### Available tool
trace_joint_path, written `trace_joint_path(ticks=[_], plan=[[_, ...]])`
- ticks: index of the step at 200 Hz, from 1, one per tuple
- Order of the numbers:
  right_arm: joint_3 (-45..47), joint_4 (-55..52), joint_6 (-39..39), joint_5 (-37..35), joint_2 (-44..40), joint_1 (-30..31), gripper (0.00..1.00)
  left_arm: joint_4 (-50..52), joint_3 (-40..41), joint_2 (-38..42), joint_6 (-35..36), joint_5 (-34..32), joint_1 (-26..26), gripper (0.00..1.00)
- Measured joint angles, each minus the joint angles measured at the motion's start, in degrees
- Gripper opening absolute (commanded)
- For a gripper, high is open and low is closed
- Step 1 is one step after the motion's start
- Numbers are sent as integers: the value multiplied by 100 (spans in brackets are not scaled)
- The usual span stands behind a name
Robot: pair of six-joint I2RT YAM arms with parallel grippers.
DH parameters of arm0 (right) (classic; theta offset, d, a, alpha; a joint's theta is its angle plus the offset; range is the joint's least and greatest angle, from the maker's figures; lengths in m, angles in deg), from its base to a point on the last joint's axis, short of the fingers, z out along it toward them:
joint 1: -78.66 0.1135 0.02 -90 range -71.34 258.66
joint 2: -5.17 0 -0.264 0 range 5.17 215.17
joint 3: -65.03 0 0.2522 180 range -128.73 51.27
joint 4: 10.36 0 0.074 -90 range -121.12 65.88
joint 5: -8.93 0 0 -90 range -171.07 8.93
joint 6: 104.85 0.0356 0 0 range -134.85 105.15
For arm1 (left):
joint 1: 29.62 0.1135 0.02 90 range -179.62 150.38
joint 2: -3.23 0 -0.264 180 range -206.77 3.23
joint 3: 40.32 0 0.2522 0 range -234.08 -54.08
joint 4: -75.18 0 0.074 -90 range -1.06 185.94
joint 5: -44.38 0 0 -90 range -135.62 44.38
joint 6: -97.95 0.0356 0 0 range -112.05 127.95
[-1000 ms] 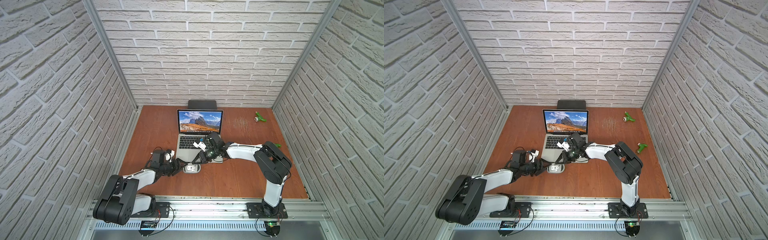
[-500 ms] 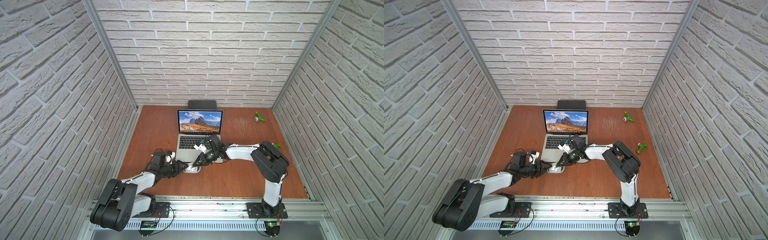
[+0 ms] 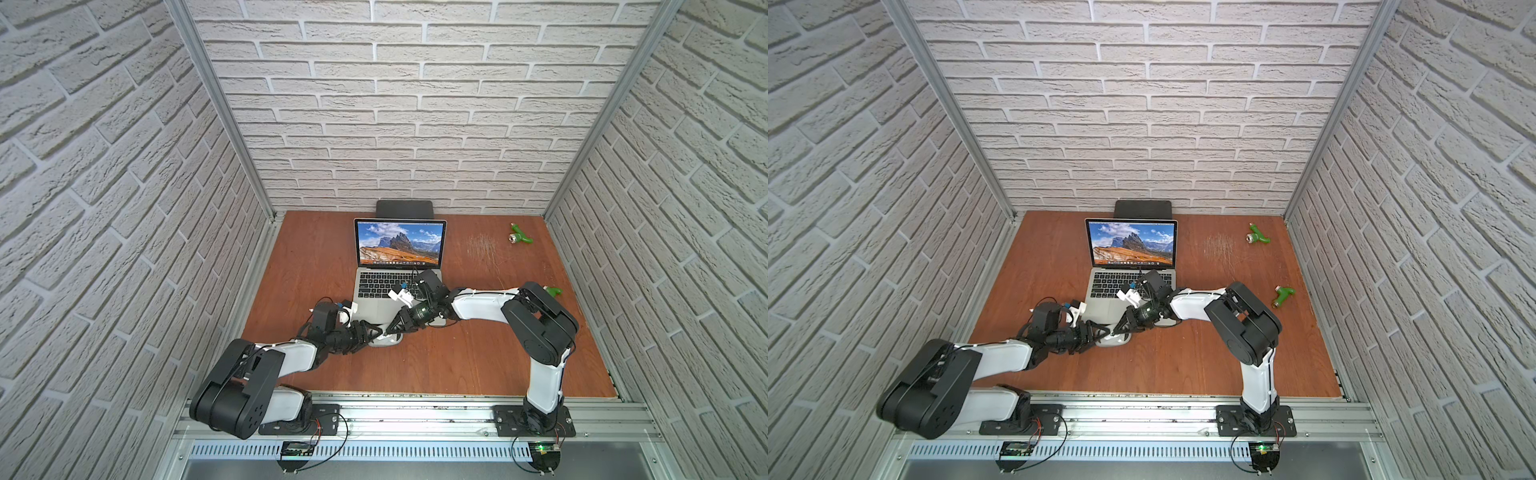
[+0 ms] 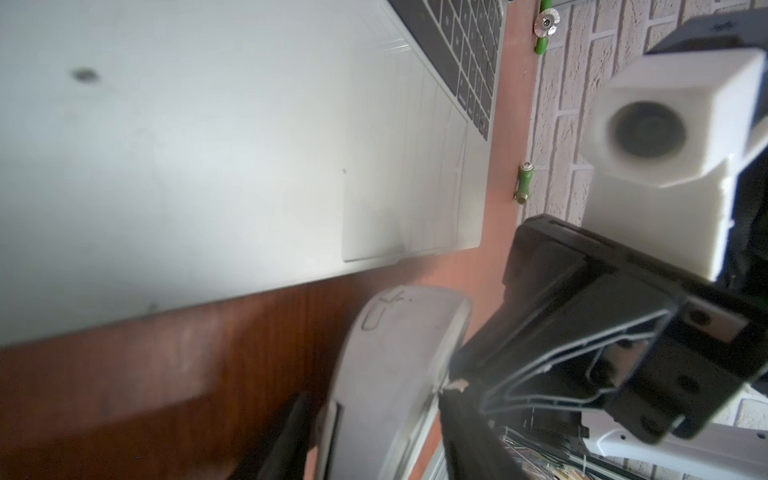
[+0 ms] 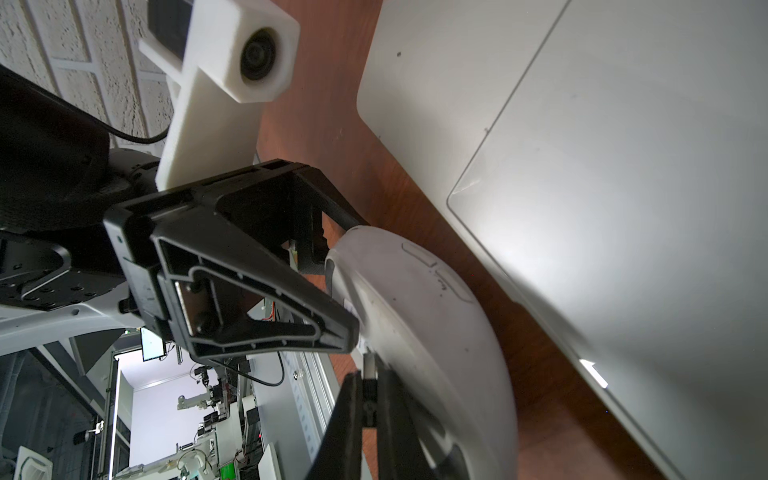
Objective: Remove the wireless mouse receiver from the laptop
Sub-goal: Pick up the mouse from the center of the board.
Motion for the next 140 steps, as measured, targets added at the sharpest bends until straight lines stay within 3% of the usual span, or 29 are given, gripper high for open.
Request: trace_joint_path(ticks=[32, 48, 95, 103, 140], plan=[[0, -2, -4, -13, 2, -4, 3, -258, -11, -157, -74, 2, -35, 47], [0, 0, -4, -9, 2, -9, 3, -302, -11, -155, -125, 7, -35, 40], [9, 22, -61, 15, 0, -96, 3, -90, -11, 146, -122, -122, -50, 4], [4, -107, -203, -22, -42, -129, 3, -26, -11, 201, -109, -133, -50, 0], [-291, -1884, -1692, -802, -1086, -304, 3, 352, -136, 343, -33, 87, -2, 0]])
